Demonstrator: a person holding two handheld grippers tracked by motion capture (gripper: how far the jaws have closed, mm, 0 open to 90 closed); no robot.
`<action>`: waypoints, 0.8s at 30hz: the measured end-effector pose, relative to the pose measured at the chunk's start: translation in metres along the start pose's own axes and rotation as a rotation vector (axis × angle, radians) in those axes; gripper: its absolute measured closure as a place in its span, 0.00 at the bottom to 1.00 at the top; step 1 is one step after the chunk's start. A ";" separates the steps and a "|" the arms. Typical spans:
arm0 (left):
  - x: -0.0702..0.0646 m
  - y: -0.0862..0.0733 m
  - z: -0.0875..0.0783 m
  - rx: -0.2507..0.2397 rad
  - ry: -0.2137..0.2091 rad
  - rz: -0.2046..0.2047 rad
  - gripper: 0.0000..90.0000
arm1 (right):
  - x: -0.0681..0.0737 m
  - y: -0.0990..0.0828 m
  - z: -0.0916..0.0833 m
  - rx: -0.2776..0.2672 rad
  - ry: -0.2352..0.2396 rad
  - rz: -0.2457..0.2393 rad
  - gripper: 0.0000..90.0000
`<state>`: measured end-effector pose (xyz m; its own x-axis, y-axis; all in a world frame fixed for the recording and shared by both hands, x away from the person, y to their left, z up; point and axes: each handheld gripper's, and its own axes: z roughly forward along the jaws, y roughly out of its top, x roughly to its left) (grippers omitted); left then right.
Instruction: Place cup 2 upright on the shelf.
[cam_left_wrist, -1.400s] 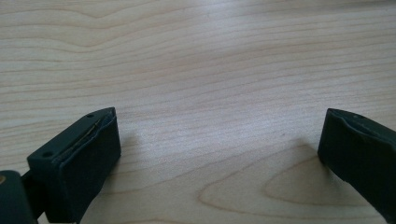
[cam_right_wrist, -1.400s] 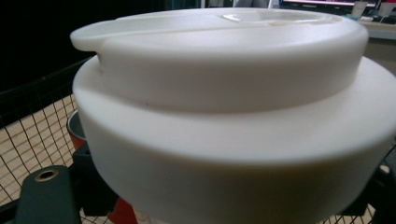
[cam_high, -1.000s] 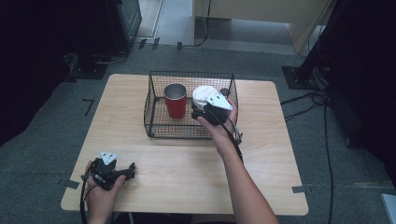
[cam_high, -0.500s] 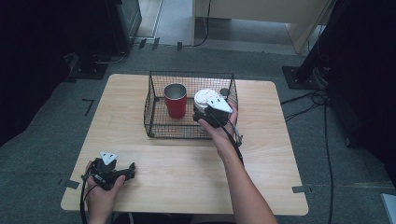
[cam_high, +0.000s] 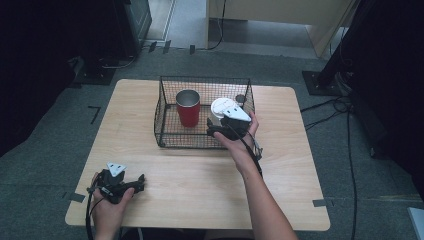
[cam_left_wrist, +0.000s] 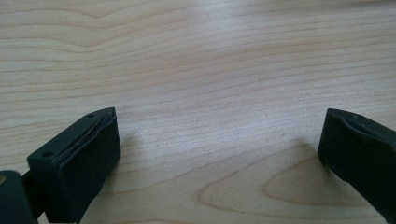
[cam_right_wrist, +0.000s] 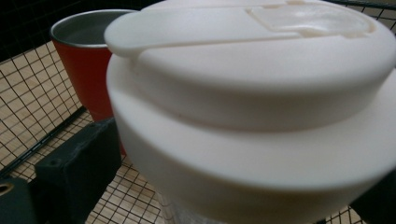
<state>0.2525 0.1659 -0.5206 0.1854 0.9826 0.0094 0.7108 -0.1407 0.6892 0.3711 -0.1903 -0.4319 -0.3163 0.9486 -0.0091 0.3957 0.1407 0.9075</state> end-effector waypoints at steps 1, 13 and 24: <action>0.000 0.000 0.000 0.000 0.000 0.000 0.00 | 0.000 0.000 -0.001 0.000 -0.002 -0.006 0.02; 0.000 0.000 0.000 0.000 0.000 0.000 0.00 | 0.004 0.000 -0.016 0.030 -0.032 0.006 0.02; 0.000 0.000 0.000 0.000 0.000 -0.001 0.00 | -0.004 -0.016 -0.034 0.012 -0.012 0.016 0.02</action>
<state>0.2524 0.1658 -0.5206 0.1849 0.9827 0.0091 0.7109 -0.1402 0.6892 0.3369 -0.2060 -0.4318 -0.2997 0.9540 0.0007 0.4109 0.1284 0.9026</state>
